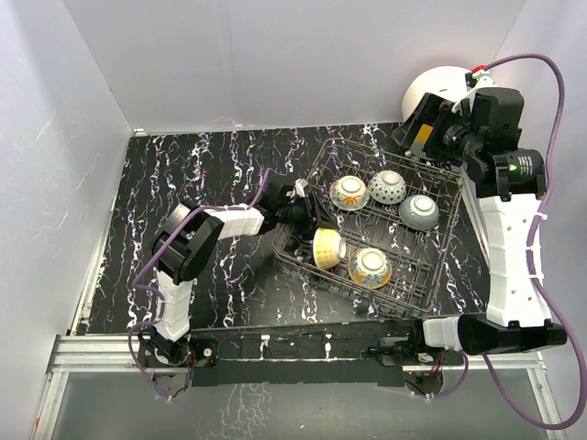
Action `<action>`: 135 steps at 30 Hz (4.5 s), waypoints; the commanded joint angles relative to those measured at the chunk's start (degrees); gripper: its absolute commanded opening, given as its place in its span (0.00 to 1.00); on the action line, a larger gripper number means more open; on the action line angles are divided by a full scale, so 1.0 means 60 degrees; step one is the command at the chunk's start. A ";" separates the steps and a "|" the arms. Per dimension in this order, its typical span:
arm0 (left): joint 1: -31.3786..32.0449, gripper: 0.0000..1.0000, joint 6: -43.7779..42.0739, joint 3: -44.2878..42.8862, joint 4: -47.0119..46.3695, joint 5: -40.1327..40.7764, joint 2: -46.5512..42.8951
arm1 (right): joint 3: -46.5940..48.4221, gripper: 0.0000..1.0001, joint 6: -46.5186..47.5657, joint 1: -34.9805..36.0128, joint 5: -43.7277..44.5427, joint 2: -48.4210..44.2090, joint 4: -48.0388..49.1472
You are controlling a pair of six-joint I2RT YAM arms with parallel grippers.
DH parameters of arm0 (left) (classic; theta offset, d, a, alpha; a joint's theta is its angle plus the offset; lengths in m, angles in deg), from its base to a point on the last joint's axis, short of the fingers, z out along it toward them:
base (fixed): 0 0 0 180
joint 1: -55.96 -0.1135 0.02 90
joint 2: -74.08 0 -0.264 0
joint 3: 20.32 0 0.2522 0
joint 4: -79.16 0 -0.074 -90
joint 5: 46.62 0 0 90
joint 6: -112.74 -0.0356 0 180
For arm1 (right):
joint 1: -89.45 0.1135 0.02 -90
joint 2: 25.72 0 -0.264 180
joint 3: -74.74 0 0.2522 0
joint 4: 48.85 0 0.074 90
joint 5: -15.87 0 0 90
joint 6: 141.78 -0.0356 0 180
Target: Load the bowls into the dish rack
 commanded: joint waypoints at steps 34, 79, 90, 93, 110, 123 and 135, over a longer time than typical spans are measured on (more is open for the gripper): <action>-0.0544 0.57 -0.3561 -0.1817 0.3188 0.0297 0.0003 | -0.0240 0.99 -0.0083 -0.0037 -0.0245 -0.0126 0.0638; 0.3241 0.51 -0.7275 -0.6703 1.0518 0.5750 0.0206 | -0.0647 0.99 -0.0033 -0.0037 -0.0188 -0.0374 0.0620; 0.3322 0.55 -0.7227 -0.5952 0.9894 0.5941 -0.0117 | -0.0594 0.99 -0.0015 -0.0033 -0.0225 -0.0329 0.0631; 0.3409 0.55 -0.7228 -0.5625 0.9612 0.5983 -0.0123 | -0.0554 0.99 -0.0006 -0.0030 -0.0203 -0.0320 0.0617; 0.3570 0.00 -0.7193 -0.4698 0.9226 0.6775 -0.0767 | -0.0521 0.99 -0.0001 -0.0037 -0.0124 -0.0345 0.0587; 0.2471 0.00 -0.4723 -0.2712 0.5029 0.5627 -0.3094 | -0.0504 0.99 -0.0030 -0.0037 -0.0008 -0.0290 0.0573; 0.1678 0.00 -0.0514 -0.0832 -0.0803 0.3017 -0.2174 | -0.0486 0.99 0.0057 -0.0037 0.0121 -0.0315 0.0559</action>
